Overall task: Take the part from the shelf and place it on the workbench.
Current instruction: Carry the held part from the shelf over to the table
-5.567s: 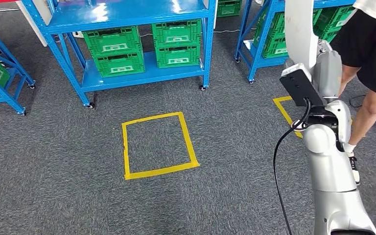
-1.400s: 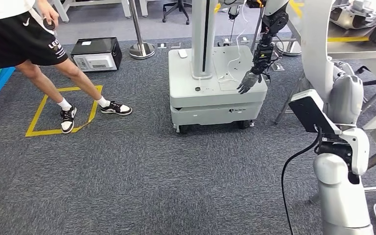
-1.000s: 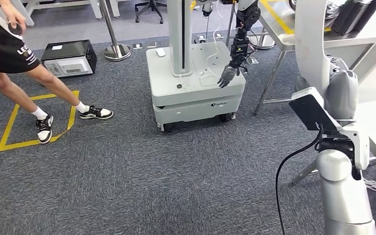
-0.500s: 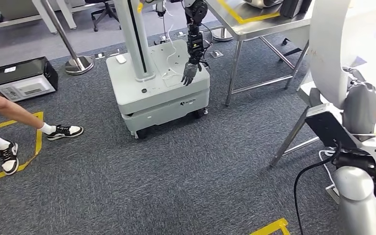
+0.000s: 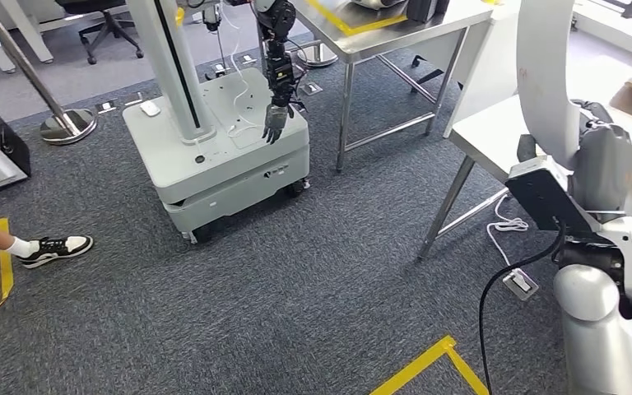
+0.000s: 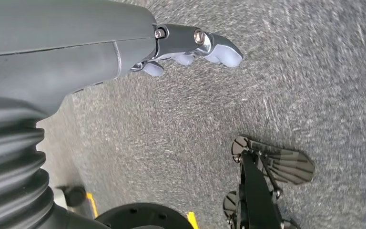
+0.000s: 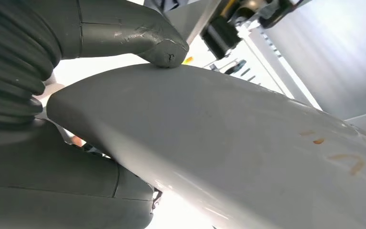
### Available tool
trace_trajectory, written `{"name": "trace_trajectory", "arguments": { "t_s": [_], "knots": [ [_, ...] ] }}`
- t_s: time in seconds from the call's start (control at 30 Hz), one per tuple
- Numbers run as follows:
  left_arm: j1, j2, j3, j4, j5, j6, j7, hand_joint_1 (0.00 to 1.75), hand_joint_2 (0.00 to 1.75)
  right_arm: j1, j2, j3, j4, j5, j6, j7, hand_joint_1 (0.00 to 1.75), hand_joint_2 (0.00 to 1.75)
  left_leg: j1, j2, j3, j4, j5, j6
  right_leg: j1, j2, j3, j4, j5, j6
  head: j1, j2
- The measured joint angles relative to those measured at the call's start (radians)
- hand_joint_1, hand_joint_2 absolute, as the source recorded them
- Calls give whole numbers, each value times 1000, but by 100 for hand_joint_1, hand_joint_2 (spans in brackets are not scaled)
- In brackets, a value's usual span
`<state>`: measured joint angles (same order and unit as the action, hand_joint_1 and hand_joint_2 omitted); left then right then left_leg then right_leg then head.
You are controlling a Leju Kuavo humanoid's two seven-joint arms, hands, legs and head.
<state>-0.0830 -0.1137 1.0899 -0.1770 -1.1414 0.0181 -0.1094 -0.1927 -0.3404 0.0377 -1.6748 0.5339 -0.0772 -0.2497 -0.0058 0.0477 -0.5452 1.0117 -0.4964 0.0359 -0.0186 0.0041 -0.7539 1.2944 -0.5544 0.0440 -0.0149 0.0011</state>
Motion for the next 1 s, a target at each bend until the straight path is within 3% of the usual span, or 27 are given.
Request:
{"name": "trace_trajectory", "arguments": {
  "t_s": [0.07, 0.13, 0.17, 0.27, 0.33, 0.4, 0.47, 0.5, 0.57, 0.6, 0.67, 0.7, 0.77, 0.83, 0.9, 0.97, 1.0],
  "knots": [
    [-1, 0, 0, 0, 0, 0, 3, 0, 175, -3, 1, 3, 4, 2, 0, 0, 175, 175, 1, 26, 0, 8, -8, -5, 1, -27, 73, -128, 55, 0, 0, 0],
    [-2, 1, 0, 0, 0, 0, 4, 0, 175, -9, 3, 5, 6, 2, 0, 0, 175, 175, -3, 47, -1, 18, -18, -15, 5, -59, 134, -238, 90, -9, -1, 0],
    [-3, 2, 0, -1, 0, 0, 4, 0, 175, -12, 4, 5, 6, 2, 0, 0, 175, 175, -5, 55, 1, 21, -22, -21, 8, -65, 144, -257, 93, -16, -1, 0],
    [-6, 3, 0, -1, 0, 0, 4, 0, 175, -14, 6, 6, 7, 2, 0, 0, 175, 175, -5, 73, 9, 23, -30, -36, 7, -32, 140, -258, 98, -35, -2, 0],
    [-8, 3, 0, -1, 0, 0, 4, 0, 175, -18, 6, 6, 7, 2, 0, 0, 175, 175, 0, 32, -10, 69, -64, -48, 1, -12, 140, -263, 104, -46, -3, 0],
    [-6, 3, 0, 0, 0, 0, 4, 0, 175, -21, 9, 9, 7, 2, 0, 0, 175, 175, 4, -25, -66, 189, -125, -56, 0, 8, 137, -264, 107, -52, -4, 0],
    [-2, 4, 0, 0, -1, 0, 4, 0, 175, -20, 11, 12, 8, 2, 0, 0, 175, 175, 6, -43, -118, 294, -157, -57, 1, 33, 134, -262, 109, -54, -3, 0],
    [-1, 4, 0, 0, -1, 0, 4, 0, 175, -20, 12, 13, 9, 2, 0, 1, 175, 175, 6, -46, -123, 298, -145, -55, 1, 46, 133, -262, 110, -54, -3, 0],
    [-1, 5, 0, 0, -3, 0, 4, 0, 175, -20, 12, 13, 10, 2, 0, 1, 175, 175, 6, -64, -78, 197, -77, -48, 0, 73, 132, -261, 112, -50, -3, 0],
    [-1, 6, 0, 0, -4, 0, 5, 0, 175, -20, 12, 13, 10, 1, 0, 1, 175, 175, 7, -92, -46, 126, -49, -44, 0, 85, 131, -260, 114, -46, -3, 0],
    [-2, 7, 0, 0, -9, 0, 6, 0, 175, -21, 13, 13, 11, -1, 0, -1, 175, 175, 5, -131, -6, 34, -20, -38, -3, 108, 127, -262, 120, -35, -3, 0],
    [-2, 8, 0, 0, -10, 0, 8, 0, 175, -22, 13, 13, 12, -2, 0, -2, 175, 175, 2, -136, -2, 22, -22, -35, -4, 120, 124, -264, 124, -27, -3, 0],
    [-4, 9, 0, 0, -13, 0, 14, 0, 175, -22, 13, 13, 15, -3, 0, -3, 175, 175, 0, -108, 3, 15, -13, -24, -8, 135, 118, -270, 132, -13, -3, 0],
    [-5, 10, 0, -1, -14, 0, 22, 0, 175, -25, 11, 14, 18, -4, 0, -4, 175, 175, 3, -80, 7, 2, -1, -10, -3, 89, 97, -237, 111, -7, 0, 0],
    [-4, 12, 0, -2, -15, 0, 29, 0, 175, -32, 12, 16, 24, -5, 0, -4, 175, 175, 3, -51, 4, -3, 5, -2, 1, 24, 46, -126, 46, -4, 4, 0],
    [-1, 12, 0, -1, -13, 0, 27, 0, 175, -33, 15, 17, 32, -6, 0, -3, 175, 175, 0, -21, -1, 0, 4, 0, 1, 6, -5, -7, -4, 1, 4, 0],
    [-1, 12, 0, -1, -12, 0, 21, 0, 175, -33, 16, 17, 36, -6, 0, -3, 175, 175, -1, -6, -2, 1, 3, 0, 1, 3, -7, 8, -3, 2, 4, 0]
  ]
}}
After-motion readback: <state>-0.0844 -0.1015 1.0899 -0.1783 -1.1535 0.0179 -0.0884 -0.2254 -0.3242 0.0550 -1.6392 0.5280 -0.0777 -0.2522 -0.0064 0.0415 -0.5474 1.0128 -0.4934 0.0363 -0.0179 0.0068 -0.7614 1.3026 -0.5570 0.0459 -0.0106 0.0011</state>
